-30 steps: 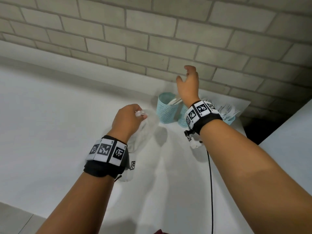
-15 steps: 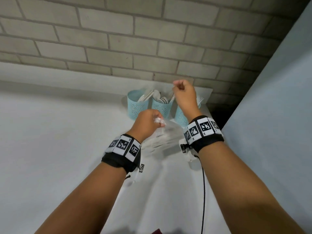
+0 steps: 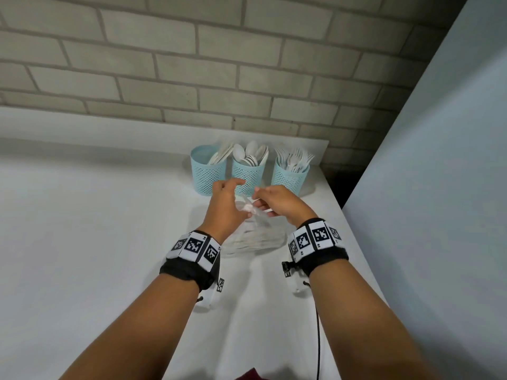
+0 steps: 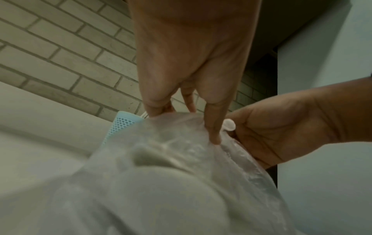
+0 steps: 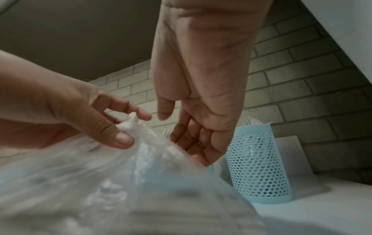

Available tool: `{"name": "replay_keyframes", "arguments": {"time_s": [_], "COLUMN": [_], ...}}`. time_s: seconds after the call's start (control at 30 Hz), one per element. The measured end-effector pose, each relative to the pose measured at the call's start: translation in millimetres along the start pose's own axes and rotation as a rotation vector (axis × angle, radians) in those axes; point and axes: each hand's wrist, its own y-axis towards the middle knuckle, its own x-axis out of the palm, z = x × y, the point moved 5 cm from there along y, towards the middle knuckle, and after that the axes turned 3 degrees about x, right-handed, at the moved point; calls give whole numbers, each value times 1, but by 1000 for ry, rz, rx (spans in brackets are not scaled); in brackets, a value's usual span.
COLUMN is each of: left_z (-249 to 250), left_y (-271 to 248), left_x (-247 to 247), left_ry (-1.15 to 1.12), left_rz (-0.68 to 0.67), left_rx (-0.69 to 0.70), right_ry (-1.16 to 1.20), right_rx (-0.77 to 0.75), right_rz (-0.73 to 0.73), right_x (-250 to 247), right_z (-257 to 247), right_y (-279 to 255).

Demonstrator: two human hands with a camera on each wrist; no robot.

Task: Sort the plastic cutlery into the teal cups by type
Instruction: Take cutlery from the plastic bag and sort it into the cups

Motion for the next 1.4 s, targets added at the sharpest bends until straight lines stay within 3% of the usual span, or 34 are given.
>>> {"name": "replay_keyframes", "arguments": {"time_s": [0.1,0.23,0.4,0.57,0.8,0.93,1.13,1.27,1.4], "left_z": [-9,-11,-8,-4,-7,-5,-13,-17,-12], "left_y": [-2,-4,-5,-1,4,3,1,2,1], "left_x": [-4,0,1,2,3,1,-11,-11,-11], "left_ry": [19,-36,-58,-31,79,30,147,195,156], "left_rz": [48,6,0,-32,-27,35,51,-64,-43], "left_rx": [-85,-132,-115,-88,-58,-42,-97,-107,-68], "right_ry": [-95,-127,51,211,365,383,39,-301,-124], "right_rx": [-53,-87,-100,-213,-369,-453,-171,-160,-182], "right_rz": [-21,1,80,202,243,199,-4,-86,-14], "right_x": [10,18,17,7,-5,-15,-17,-7,1], "right_z": [-4,-9,-11,-19,-40,-54,-12,8,17], "right_y": [-6,-11,-8,-9,-25,-34,-24,-21,-14]}}
